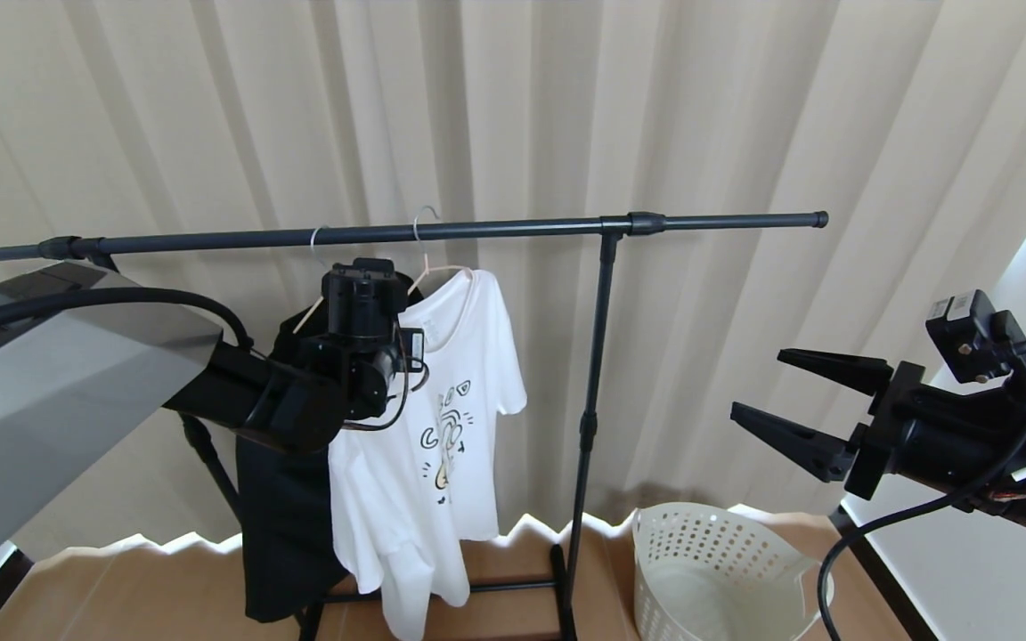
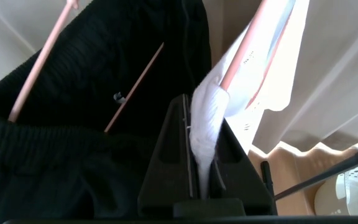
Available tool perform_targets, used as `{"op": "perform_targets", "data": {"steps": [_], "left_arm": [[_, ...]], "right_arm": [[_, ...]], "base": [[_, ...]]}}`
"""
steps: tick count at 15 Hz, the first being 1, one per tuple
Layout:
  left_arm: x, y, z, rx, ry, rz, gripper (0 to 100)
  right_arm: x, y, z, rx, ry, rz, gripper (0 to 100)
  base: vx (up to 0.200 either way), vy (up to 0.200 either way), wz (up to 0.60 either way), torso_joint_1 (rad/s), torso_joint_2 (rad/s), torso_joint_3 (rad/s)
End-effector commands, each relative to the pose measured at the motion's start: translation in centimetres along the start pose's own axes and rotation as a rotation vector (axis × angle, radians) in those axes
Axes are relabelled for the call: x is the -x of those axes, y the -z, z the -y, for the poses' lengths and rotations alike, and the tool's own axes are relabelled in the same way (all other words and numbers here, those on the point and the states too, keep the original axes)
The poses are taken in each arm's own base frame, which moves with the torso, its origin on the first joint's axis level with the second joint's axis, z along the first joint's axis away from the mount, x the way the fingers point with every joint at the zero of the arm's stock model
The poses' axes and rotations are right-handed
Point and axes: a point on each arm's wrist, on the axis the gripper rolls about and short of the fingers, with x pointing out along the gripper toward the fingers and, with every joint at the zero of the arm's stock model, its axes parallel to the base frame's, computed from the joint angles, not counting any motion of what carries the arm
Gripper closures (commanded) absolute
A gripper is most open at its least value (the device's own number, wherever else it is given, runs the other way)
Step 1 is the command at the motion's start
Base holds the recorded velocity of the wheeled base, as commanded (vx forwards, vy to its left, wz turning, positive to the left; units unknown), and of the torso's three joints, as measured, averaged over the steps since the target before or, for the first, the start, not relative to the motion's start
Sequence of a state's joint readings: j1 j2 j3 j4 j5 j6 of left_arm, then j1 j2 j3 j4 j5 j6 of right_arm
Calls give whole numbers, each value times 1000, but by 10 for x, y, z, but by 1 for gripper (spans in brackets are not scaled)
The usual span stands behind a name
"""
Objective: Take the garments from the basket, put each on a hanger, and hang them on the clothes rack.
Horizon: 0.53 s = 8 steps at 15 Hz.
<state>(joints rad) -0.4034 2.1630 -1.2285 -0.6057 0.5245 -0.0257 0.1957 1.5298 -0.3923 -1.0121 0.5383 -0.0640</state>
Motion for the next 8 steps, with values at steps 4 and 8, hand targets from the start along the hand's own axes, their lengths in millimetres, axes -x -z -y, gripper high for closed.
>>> {"op": "perform_targets", "data": {"steps": [4, 8], "left_arm": [[-8, 9, 5, -5, 1, -17, 100], [-7, 11, 5, -8, 1, -22, 100]], "right_arm": [[0, 1, 0, -1, -1, -3, 0], [-1, 1, 0, -3, -1, -6, 0]], "base": [[0, 0, 0, 0, 0, 0], [0, 0, 0, 0, 0, 0]]}}
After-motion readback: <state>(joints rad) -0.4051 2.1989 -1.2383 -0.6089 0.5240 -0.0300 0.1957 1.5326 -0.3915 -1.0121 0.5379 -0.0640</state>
